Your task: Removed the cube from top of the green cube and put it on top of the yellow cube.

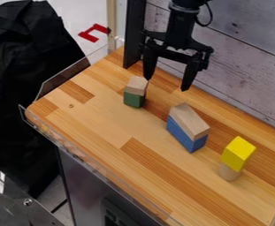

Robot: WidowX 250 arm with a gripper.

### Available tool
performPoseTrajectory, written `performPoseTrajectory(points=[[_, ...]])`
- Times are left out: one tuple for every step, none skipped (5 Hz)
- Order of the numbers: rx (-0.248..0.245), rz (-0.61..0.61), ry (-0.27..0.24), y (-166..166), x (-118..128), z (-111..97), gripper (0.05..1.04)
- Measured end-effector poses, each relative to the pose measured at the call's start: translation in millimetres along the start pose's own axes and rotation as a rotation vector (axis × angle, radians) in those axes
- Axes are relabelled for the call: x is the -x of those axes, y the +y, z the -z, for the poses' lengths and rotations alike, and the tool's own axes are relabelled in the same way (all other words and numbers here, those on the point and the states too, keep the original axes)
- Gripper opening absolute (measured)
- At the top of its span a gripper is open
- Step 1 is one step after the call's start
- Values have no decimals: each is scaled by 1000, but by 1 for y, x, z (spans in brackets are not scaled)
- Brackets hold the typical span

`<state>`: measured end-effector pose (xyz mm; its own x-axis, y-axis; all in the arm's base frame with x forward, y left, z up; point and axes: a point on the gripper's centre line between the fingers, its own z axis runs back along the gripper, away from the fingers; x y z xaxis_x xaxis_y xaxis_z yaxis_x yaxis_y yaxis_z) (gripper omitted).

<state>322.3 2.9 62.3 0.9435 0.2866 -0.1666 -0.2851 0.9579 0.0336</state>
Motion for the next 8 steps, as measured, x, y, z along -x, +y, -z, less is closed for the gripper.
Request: performPoseTrajectory(points=[[-9,-1,39,0,2,12,999],[16,0,43,4,-3,13,999],[16,-27,21,15,-13,3,999],[25,-41,10,21,-17,-1,999],[16,-17,45,29,-19,6,999],[-8,6,68,33,-21,9,999],[-10,13,80,36,-21,11,999],[-6,-11,83,44,-22,12,999]])
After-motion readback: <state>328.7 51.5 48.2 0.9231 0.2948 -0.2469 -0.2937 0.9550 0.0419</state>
